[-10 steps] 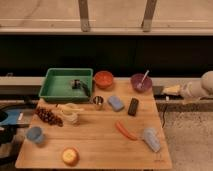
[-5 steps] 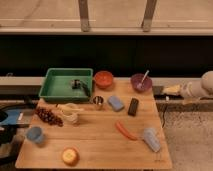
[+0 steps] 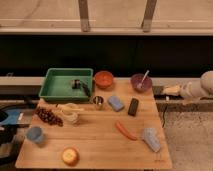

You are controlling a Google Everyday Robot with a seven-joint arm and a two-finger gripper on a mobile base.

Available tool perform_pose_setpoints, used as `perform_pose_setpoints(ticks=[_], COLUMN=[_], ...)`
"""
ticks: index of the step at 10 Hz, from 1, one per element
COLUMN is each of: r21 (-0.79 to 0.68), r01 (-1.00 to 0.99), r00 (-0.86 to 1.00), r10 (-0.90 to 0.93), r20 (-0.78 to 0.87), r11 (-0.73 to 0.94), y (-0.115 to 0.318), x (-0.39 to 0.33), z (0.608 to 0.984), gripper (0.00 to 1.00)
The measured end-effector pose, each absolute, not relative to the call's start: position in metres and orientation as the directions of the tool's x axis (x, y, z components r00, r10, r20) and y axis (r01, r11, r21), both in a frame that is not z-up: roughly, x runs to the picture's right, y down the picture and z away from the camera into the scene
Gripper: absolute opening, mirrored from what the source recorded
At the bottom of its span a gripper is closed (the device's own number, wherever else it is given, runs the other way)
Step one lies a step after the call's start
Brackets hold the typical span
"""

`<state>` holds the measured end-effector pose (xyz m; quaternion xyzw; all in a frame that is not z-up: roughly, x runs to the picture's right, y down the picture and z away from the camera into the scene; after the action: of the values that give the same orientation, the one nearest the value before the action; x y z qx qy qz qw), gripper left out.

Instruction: Wipe table surface with towel

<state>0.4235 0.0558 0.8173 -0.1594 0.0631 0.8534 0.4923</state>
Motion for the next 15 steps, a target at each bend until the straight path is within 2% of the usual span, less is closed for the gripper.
perform_pose_setpoints(ticks=[5,12,15], r21=[0.077,0.12,0.081], r01=[-0.889,-0.94,-0.972], r00=[-0.435,-0.336,-0.233], r10=[0.783,0.797,0.837], r20=[-0.444,-0.501,-0.495], r11=[-0.45,-0.321,-0.223], y=[0.14,0.202,0.218], x=[0.415,0.365,0.325], z=[0.821,0.792,0.773], gripper=[0.8,0.8,0.8])
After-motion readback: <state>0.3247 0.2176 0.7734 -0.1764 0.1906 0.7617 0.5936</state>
